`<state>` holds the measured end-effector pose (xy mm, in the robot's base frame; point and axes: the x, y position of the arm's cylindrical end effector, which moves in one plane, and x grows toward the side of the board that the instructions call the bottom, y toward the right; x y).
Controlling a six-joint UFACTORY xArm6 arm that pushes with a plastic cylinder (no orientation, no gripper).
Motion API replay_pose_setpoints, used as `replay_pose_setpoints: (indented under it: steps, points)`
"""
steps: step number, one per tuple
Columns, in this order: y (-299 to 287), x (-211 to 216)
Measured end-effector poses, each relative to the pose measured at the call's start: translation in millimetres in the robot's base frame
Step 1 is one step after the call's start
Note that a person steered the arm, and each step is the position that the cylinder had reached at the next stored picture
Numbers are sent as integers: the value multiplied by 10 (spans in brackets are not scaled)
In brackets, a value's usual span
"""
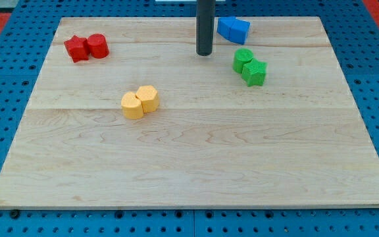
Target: Point arm on left side of green circle
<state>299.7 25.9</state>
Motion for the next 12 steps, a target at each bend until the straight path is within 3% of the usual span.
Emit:
replay_pose_setpoints:
  steps: [5,12]
  points:
    - [-29,187]
    - [523,317]
